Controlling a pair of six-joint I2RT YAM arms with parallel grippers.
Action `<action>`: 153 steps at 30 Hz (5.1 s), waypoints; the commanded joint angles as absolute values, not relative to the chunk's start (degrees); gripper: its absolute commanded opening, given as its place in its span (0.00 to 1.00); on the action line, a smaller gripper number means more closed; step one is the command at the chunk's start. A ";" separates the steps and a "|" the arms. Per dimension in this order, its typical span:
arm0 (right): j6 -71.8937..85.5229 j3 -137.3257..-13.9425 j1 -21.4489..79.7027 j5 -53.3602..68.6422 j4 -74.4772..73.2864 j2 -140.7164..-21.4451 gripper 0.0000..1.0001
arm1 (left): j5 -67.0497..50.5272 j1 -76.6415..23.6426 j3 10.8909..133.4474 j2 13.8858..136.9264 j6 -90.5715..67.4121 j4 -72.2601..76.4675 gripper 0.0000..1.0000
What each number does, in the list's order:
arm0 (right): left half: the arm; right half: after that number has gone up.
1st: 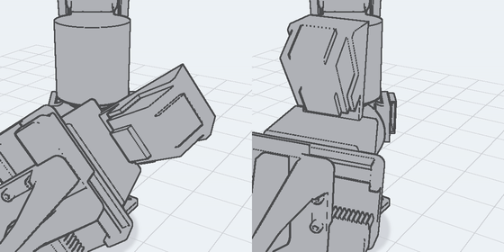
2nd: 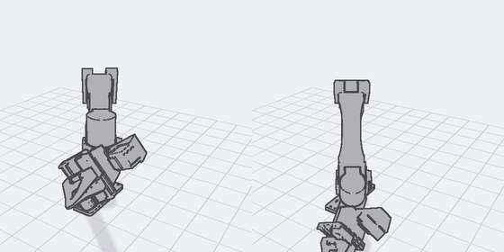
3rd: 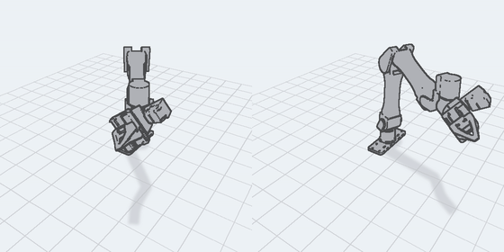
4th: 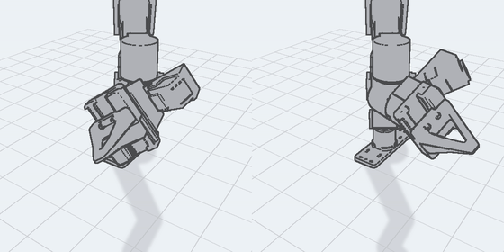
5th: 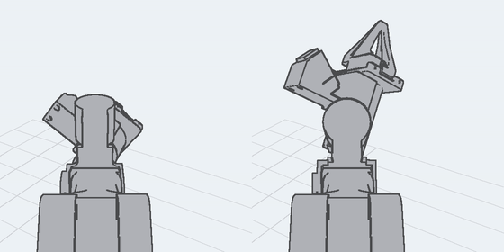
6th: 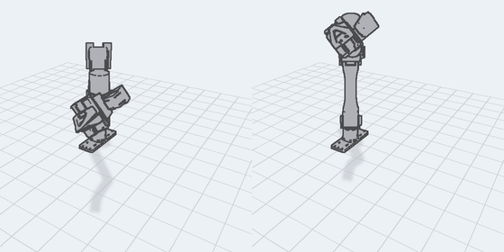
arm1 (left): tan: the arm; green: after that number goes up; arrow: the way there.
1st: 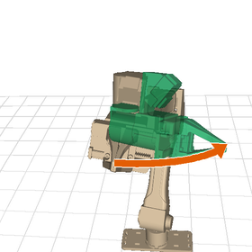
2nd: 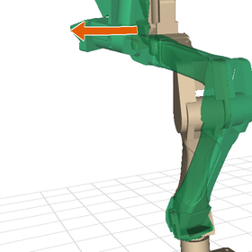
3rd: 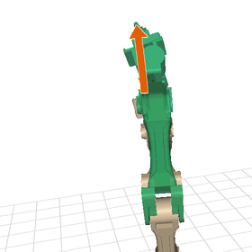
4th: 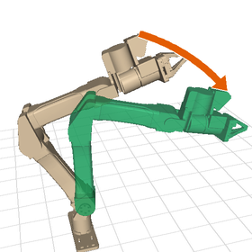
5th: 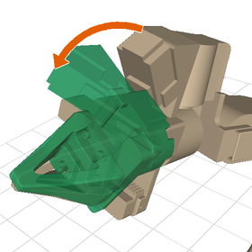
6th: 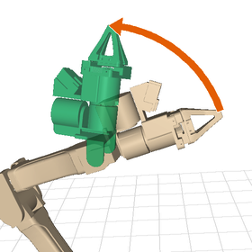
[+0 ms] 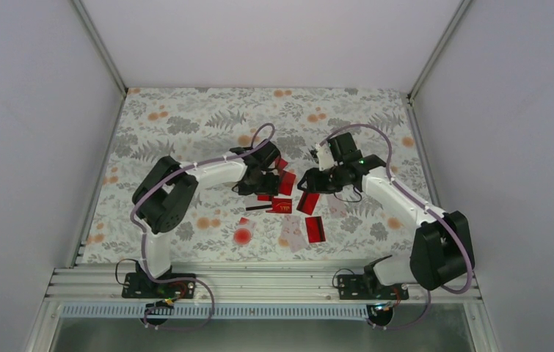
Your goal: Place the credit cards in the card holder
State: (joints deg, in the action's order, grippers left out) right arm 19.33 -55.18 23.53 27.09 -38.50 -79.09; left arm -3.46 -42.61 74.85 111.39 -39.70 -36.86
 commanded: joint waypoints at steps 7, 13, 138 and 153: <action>17.78 -53.53 23.29 28.16 -38.21 -77.39 0.36 | 0.00 -44.92 80.79 117.66 -41.50 -42.42 0.84; 17.31 -53.37 23.27 27.93 -38.14 -77.21 0.36 | 5.63 -46.58 85.98 121.53 -43.47 -49.81 0.85; 21.54 -71.47 17.07 67.89 -26.22 -80.52 0.04 | -21.18 -36.96 71.80 65.33 -22.78 -25.58 0.93; 30.96 -96.73 21.79 75.01 -22.17 -90.35 0.04 | -66.86 -17.81 70.67 69.50 -35.40 5.39 0.56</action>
State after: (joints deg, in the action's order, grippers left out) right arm 28.36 -90.87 19.94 72.38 -23.09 -88.07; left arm -55.83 -18.11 66.37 67.48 -32.69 -2.74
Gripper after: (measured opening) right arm 0.040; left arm 0.583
